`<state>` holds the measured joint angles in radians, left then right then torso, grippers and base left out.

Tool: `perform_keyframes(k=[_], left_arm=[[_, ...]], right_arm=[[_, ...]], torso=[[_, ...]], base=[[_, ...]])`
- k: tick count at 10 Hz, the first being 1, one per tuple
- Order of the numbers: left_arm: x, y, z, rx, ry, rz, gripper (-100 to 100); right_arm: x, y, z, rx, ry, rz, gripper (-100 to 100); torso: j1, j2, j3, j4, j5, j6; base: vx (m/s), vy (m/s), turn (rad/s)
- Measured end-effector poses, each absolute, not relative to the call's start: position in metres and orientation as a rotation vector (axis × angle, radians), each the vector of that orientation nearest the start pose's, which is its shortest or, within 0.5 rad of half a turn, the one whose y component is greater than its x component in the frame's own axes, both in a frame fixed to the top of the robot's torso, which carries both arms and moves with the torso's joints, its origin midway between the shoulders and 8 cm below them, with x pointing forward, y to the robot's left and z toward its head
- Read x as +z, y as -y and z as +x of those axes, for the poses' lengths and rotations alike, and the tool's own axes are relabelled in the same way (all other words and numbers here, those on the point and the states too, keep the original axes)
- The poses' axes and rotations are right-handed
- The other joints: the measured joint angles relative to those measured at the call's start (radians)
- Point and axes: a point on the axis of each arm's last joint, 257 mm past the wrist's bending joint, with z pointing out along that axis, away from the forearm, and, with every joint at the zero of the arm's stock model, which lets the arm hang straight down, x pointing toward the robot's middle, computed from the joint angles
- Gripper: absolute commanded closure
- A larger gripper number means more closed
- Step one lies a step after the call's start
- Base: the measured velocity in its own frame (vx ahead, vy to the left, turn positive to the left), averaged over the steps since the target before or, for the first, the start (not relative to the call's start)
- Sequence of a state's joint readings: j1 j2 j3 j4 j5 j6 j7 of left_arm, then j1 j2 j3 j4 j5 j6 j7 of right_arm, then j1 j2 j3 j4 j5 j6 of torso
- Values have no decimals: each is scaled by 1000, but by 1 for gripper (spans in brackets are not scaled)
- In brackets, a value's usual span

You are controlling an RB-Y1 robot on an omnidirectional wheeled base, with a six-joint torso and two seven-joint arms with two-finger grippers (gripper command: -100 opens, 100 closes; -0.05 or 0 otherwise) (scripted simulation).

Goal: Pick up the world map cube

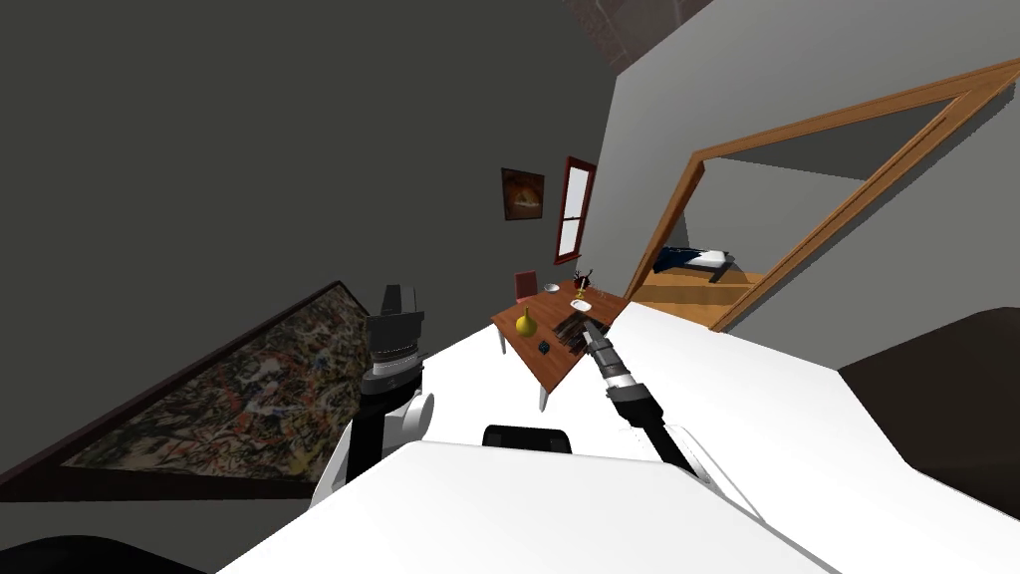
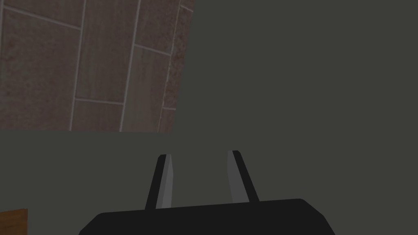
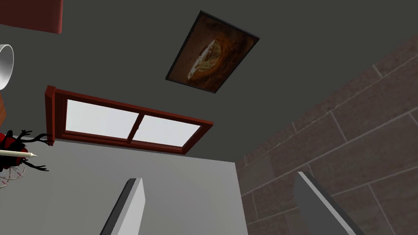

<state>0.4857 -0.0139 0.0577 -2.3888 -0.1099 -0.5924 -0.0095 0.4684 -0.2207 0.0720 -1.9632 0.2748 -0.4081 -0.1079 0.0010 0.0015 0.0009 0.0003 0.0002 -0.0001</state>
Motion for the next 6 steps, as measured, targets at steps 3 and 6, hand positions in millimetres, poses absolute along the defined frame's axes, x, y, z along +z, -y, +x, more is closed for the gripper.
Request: perform_keyframes(k=[3, 6], left_arm=[[90, -270, 302, -1212, -522, -415, 0], [90, -270, 302, -1212, -522, -415, 0]], right_arm=[[-188, 237, 401, 1084, -1322, 623, -100], [-233, 246, 400, 997, -1446, 575, -100]], torso=[[0, -1, 0, 0, 0, 0], [1, -2, -1, 0, 0, 0]], base=[[-10, 27, 83], [3, 29, 80]])
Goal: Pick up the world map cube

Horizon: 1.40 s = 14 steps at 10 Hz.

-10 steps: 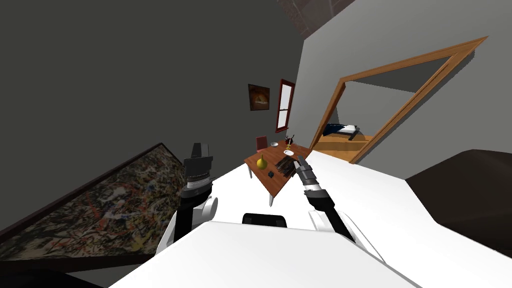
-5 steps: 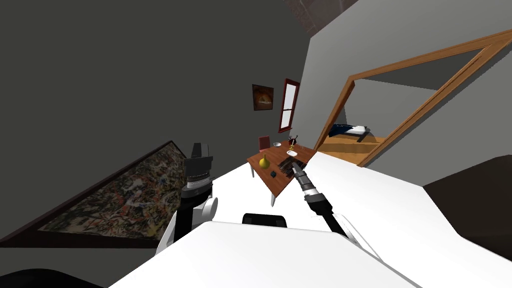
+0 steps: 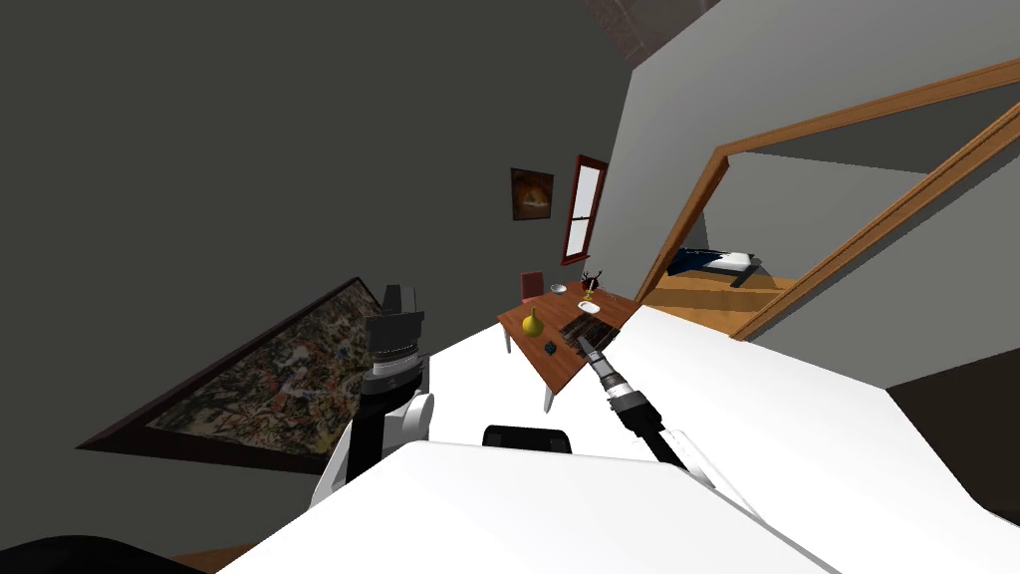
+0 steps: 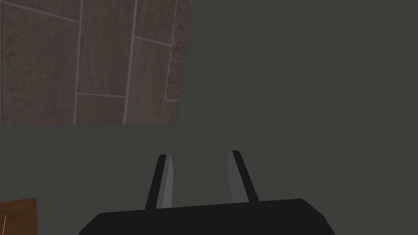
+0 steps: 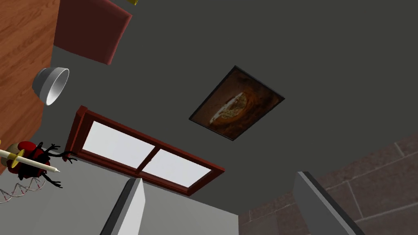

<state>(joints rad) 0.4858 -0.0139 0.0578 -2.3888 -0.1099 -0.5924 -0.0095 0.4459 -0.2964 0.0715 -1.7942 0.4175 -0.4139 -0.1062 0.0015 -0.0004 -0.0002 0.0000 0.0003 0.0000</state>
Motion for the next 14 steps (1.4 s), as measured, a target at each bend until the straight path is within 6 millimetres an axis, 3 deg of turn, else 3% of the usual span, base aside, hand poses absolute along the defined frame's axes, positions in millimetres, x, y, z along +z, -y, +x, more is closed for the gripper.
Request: perform_keyframes(k=[9, 14], left_arm=[[90, -270, 302, -1212, -522, -415, 0], [90, -270, 302, -1212, -522, -415, 0]], right_arm=[[-355, 281, 370, 744, -1792, 429, -100], [-402, 302, 347, 641, -1924, 361, -100]], torso=[[2, -2, -1, 0, 1, 0], [1, -2, -1, 0, 0, 0]], base=[[22, 44, 86], [37, 34, 91]])
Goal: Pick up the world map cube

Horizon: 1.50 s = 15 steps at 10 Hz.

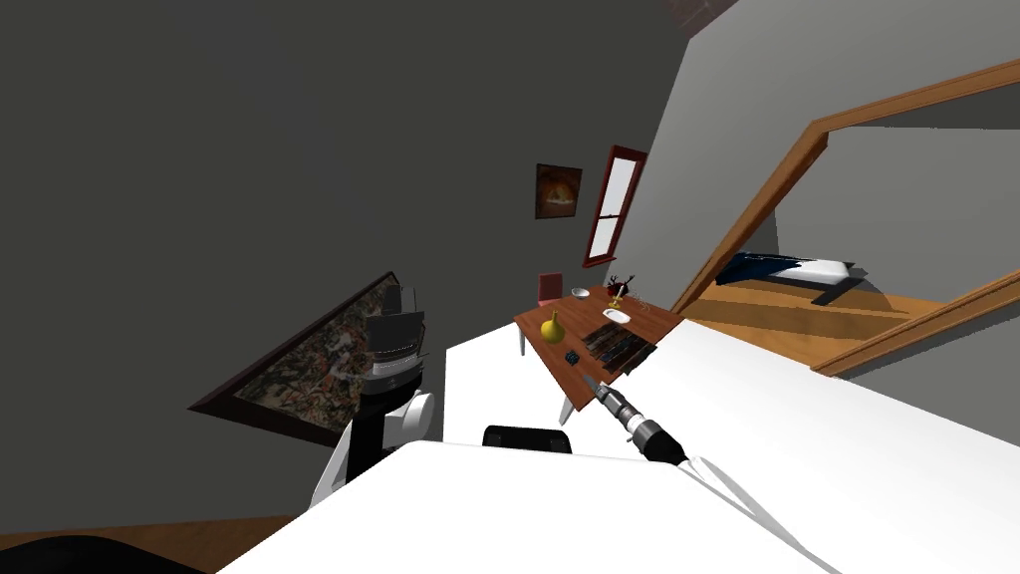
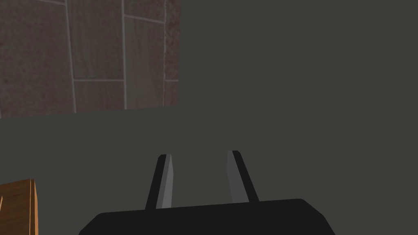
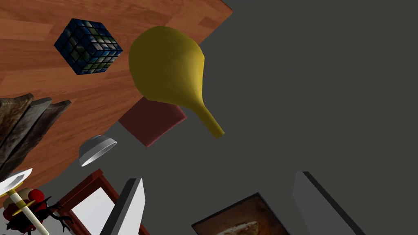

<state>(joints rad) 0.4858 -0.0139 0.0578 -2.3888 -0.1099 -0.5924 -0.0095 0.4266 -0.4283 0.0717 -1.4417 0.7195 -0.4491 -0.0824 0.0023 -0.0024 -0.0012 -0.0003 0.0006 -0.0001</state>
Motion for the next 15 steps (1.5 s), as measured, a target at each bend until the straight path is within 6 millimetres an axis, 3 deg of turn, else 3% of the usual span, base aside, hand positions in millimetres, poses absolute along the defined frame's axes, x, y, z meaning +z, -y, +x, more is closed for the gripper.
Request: perform_keyframes(k=[9, 15], left_arm=[[90, -270, 302, -1211, -522, -415, 0], [90, -270, 302, -1211, -523, -415, 0]], right_arm=[[-484, 356, 300, 442, -2178, 225, -100], [-537, 407, 244, 285, -2380, 105, -100]], torso=[[-1, -2, -1, -1, 0, 1], [-1, -4, -3, -1, 0, 1]], base=[[68, 33, 81], [112, 30, 104]])
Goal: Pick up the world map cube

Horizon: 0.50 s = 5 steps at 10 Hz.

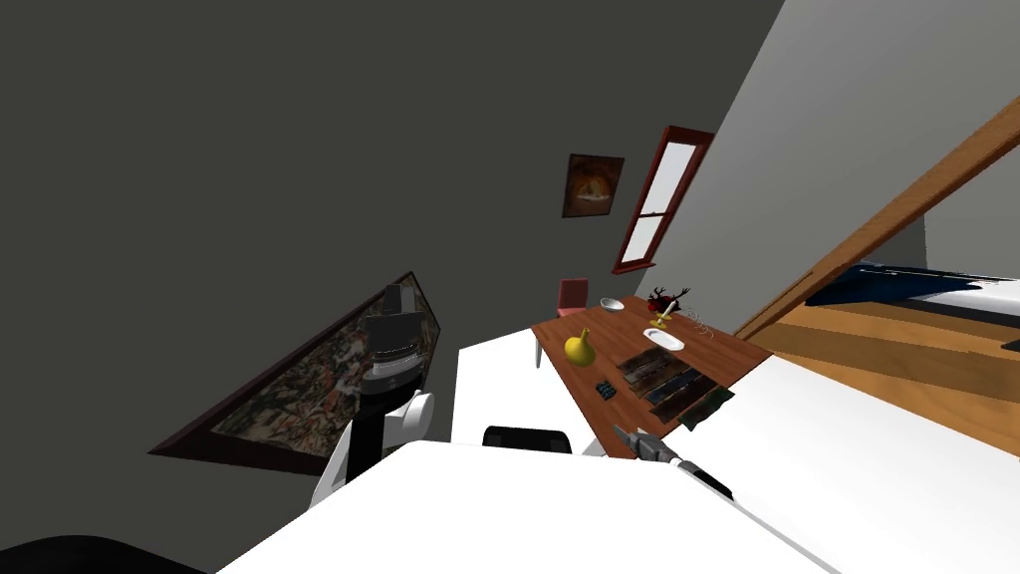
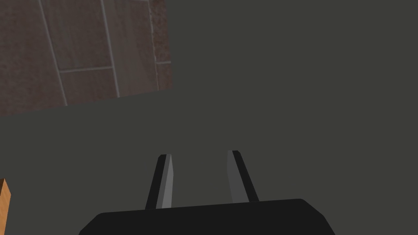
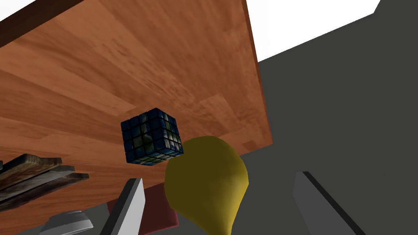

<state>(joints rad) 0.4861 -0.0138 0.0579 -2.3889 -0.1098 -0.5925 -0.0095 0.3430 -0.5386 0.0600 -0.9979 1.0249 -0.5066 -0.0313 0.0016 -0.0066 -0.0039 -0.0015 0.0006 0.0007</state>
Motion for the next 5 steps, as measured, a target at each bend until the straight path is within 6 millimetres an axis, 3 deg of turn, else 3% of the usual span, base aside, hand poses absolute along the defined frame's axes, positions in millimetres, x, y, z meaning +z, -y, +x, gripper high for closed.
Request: perform_keyframes(k=[3, 5], left_arm=[[90, -270, 302, -1211, -523, -415, 0], [90, -270, 302, -1211, -522, -415, 0]], right_arm=[[-559, 432, 210, 205, -2493, 41, -100], [-564, 441, 196, 182, -2523, 35, -100]], torso=[[0, -1, 0, 0, 0, 0], [0, 3, 2, 1, 0, 0]], base=[[115, 25, 83], [59, 24, 41]])
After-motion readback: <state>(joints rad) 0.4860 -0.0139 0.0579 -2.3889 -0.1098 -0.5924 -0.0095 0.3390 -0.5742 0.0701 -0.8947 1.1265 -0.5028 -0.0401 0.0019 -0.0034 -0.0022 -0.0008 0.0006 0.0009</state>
